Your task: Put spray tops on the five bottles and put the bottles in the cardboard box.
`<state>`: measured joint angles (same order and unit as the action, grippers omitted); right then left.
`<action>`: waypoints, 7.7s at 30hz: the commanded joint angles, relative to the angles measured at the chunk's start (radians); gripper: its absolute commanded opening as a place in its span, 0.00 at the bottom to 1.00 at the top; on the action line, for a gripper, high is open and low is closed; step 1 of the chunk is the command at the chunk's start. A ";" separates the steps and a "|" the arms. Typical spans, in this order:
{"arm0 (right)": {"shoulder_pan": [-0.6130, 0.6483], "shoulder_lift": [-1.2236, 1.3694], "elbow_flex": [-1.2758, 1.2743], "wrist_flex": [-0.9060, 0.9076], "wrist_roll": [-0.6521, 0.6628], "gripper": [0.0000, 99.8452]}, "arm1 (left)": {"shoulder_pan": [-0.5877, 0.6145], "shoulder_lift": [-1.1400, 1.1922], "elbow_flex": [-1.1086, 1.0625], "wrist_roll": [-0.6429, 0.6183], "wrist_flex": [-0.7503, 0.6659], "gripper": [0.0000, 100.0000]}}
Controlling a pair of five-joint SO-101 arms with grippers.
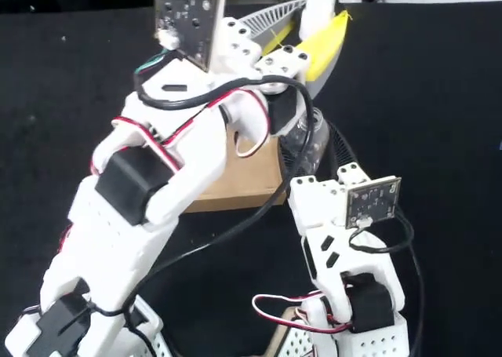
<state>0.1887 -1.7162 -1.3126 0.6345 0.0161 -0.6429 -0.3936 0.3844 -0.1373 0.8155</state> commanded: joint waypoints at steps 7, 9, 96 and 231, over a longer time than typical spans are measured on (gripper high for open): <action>0.015 -0.022 0.005 -0.029 -0.006 0.01 | -0.028 -0.031 -0.002 -0.012 -0.091 0.03; 0.015 -0.022 0.005 -0.029 -0.006 0.01 | -0.059 -0.031 -0.002 -0.012 -0.086 0.03; 0.012 -0.025 0.005 -0.023 -0.005 0.01 | -0.039 -0.029 -0.153 -0.011 -0.071 0.03; 0.232 1.719 -0.131 -1.712 -0.006 0.15 | 1.129 -0.726 -1.794 -0.012 -0.620 0.19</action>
<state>0.4066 0.0161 -1.4492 -1.0932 0.0130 0.4803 -1.1009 -1.4139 -0.1404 0.2202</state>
